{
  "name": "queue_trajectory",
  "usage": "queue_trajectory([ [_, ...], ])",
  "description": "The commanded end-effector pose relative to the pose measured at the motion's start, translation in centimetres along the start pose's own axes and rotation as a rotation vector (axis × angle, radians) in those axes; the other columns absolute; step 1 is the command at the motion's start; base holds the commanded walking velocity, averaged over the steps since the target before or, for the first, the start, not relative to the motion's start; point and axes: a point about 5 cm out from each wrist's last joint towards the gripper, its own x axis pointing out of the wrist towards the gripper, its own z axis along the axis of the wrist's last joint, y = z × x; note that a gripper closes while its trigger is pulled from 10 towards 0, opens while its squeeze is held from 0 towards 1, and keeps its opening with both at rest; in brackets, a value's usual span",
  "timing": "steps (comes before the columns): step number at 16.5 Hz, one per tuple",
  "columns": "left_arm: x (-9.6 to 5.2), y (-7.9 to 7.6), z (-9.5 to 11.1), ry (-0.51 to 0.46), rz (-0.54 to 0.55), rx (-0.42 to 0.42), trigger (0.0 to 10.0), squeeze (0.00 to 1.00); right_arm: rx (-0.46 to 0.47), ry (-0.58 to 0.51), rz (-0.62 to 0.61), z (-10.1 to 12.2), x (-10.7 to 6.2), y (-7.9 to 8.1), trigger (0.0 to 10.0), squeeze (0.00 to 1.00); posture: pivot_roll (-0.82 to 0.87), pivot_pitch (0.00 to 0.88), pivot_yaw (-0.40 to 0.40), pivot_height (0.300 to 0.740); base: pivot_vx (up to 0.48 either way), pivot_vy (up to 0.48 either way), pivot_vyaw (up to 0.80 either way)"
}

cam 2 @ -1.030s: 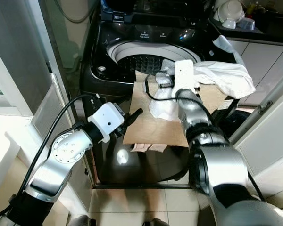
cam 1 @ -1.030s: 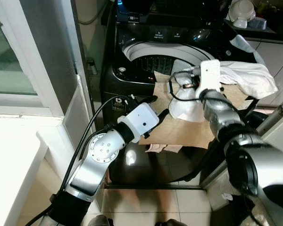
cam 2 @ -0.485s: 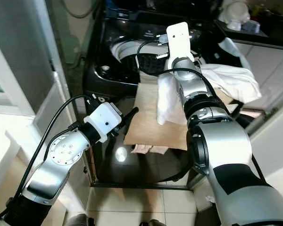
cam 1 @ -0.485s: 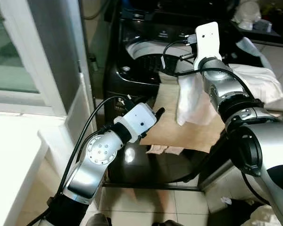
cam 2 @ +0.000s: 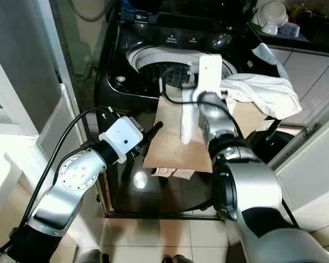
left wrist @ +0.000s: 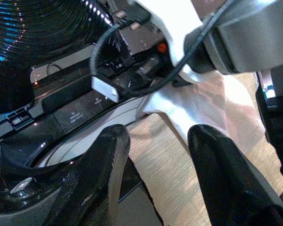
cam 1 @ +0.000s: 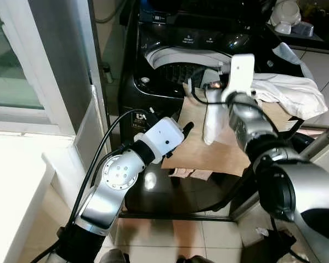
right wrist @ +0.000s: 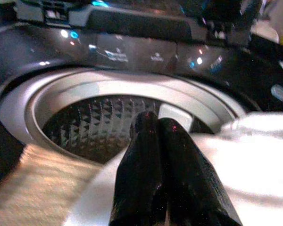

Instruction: Clothes washing

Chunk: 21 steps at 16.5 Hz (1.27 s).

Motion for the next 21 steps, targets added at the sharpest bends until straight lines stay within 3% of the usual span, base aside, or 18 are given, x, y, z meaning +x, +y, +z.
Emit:
queue_trajectory([
  [1,0.4,-0.2,0.2,-0.013,-0.023,0.006,10.0,0.00,0.010,0.029,-0.036,-0.6,-0.1,-1.0,10.0,0.00,0.06,0.000,-0.098,0.740,0.000,0.000,0.00],
  [2,0.6,-0.3,0.3,-0.017,-0.030,0.006,10.0,0.00,0.005,0.071,-0.049,-1.6,-0.4,-1.4,10.0,0.00,0.05,0.000,-0.092,0.740,0.000,0.000,0.00],
  [5,0.9,-0.2,0.3,-0.021,-0.039,0.010,10.0,0.00,-0.040,0.096,-0.072,-2.1,-0.5,-2.0,10.0,0.00,0.05,0.000,-0.088,0.740,0.000,0.000,0.00],
  [6,0.8,-0.2,0.2,-0.018,-0.039,0.014,10.0,0.00,-0.010,0.126,-0.083,-2.4,-0.6,-2.2,10.0,1.00,0.06,0.000,-0.095,0.740,0.000,0.000,0.00],
  [12,0.5,0.1,0.1,-0.006,-0.018,0.025,10.0,0.00,0.025,0.183,-0.078,-2.6,-0.5,-1.9,10.0,1.00,0.09,0.000,-0.115,0.740,0.000,0.000,0.00],
  [17,0.2,0.1,0.2,-0.002,-0.012,0.027,10.0,0.00,-0.021,0.208,-0.092,-2.7,-0.5,-2.0,10.0,1.00,0.11,0.000,-0.121,0.740,0.000,0.000,0.00],
  [21,0.1,-0.1,0.2,0.003,-0.012,0.027,10.0,0.00,-0.076,0.122,-0.057,0.6,0.5,-0.9,10.0,1.00,0.12,0.000,-0.129,0.740,0.000,0.000,0.00],
])
